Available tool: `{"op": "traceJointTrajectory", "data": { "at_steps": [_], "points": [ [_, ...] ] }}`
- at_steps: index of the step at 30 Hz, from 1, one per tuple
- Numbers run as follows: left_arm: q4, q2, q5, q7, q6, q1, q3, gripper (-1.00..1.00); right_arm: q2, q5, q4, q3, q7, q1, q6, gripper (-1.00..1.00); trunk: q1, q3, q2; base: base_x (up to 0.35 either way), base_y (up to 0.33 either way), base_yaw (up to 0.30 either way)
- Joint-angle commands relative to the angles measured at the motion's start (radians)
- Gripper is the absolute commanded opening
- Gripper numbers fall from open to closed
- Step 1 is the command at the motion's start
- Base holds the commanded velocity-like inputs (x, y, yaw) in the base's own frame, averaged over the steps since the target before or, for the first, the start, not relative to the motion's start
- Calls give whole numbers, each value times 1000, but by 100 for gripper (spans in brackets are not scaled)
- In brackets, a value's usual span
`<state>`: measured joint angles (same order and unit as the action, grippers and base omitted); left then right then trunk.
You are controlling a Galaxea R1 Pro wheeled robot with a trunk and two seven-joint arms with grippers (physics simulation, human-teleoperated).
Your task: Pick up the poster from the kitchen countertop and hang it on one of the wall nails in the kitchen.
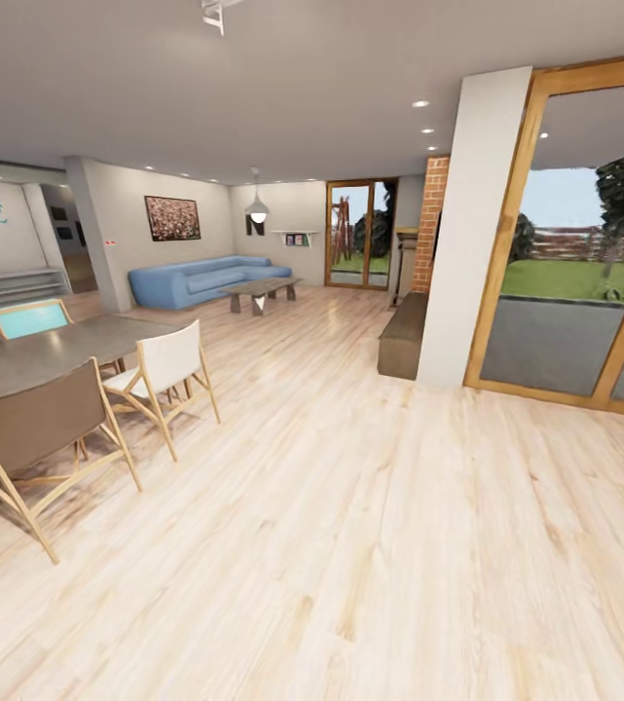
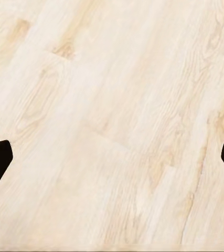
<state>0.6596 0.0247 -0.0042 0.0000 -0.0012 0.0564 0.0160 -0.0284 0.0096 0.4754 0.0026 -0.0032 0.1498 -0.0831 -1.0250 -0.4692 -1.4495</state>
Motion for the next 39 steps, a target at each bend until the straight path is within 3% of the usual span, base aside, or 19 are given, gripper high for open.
{"op": "traceJointTrajectory", "data": {
  "at_steps": [1,4,15,39],
  "points": [
    [1,0,0,0,0,0,1,100,0,1,-11,0,0,1,-3,100,0,-1,0,0,0,62],
    [2,0,0,0,0,0,1,100,-2,1,-70,1,1,1,-5,100,0,-1,0,0,0,21],
    [1,0,0,0,1,0,1,100,-2,-2,-90,-3,0,1,-7,100,0,-1,0,0,0,-46],
    [-1,0,-3,0,1,0,1,100,-3,-3,-90,-7,-3,1,-7,100,0,-1,0,0,0,-284]
  ]
}}
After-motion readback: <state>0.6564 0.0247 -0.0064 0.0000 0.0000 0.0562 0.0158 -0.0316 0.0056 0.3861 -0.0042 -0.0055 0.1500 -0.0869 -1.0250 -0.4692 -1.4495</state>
